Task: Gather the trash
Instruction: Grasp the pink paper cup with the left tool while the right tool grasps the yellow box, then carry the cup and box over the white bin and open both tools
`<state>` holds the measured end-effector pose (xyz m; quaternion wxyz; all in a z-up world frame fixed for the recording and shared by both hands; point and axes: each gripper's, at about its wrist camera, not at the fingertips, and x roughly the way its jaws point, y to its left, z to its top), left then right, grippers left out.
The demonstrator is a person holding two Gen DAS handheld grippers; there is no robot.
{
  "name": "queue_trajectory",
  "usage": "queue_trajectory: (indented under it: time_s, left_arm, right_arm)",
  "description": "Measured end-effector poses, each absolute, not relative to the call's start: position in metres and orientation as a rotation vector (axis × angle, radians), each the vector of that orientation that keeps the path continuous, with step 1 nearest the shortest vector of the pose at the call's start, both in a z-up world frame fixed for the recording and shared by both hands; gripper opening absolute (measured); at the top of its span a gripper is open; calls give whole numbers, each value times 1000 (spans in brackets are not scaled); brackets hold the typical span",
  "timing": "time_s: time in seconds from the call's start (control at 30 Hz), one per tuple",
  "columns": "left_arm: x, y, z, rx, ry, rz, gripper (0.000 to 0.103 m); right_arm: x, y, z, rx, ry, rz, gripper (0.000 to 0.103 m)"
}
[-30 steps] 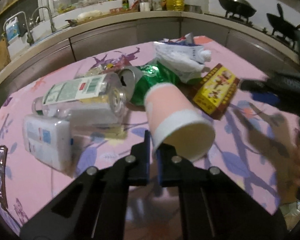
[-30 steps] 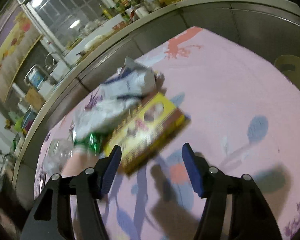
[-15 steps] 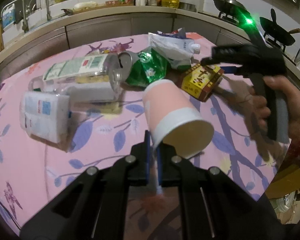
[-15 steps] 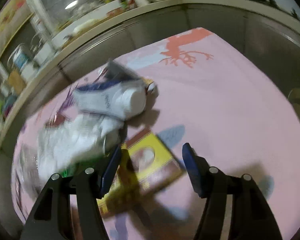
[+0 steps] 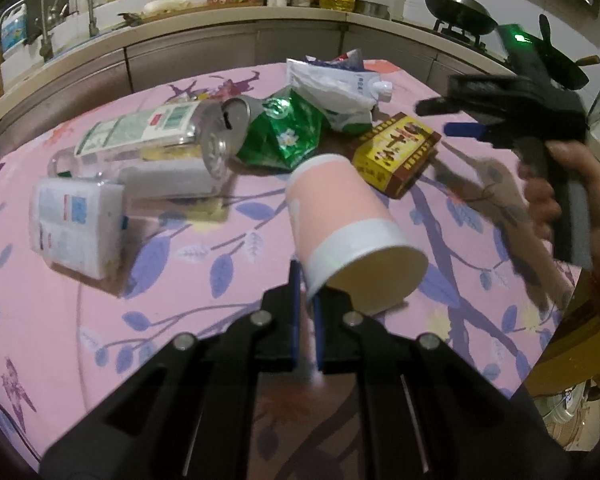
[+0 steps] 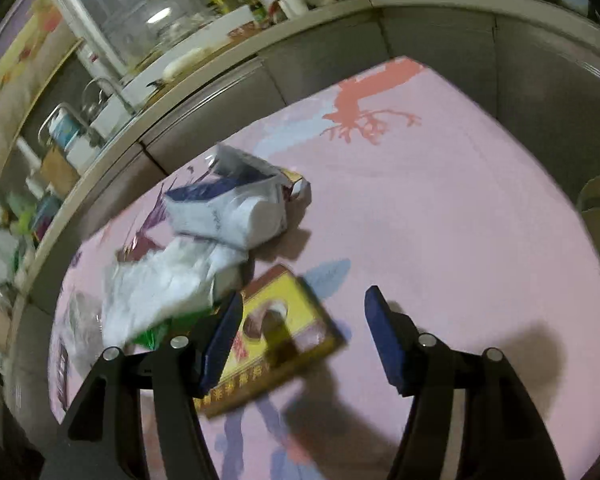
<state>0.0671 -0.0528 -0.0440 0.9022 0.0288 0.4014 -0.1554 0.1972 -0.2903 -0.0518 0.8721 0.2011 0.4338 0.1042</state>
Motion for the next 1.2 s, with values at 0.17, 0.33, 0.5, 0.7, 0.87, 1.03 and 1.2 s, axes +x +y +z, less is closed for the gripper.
queue_trajectory:
  time_s: [0.17, 0.33, 0.5, 0.7, 0.87, 1.03, 1.2]
  left_arm:
    - [68, -52, -43, 65, 828, -317, 6]
    - [74, -52, -46, 51, 841, -324, 6]
    - [73, -47, -47, 47, 840, -318, 6]
    - [74, -43, -47, 47, 843, -292, 6]
    - [75, -49, -48, 77, 841, -286, 6]
    - [78, -48, -46, 60, 839, -306, 4]
    - [67, -56, -29, 66, 800, -362, 3]
  right_arm:
    - [181, -282, -61, 505, 960, 334, 60]
    - [107, -246, -57, 444, 947, 554, 60]
    - [58, -231, -44, 186, 853, 521, 60]
    - [78, -222, -46, -176, 662, 380, 92]
    - [115, -208, -67, -253, 721, 483, 92]
    - [127, -197, -75, -254, 781, 512, 68]
    - [90, -220, -66, -146, 747, 485, 64]
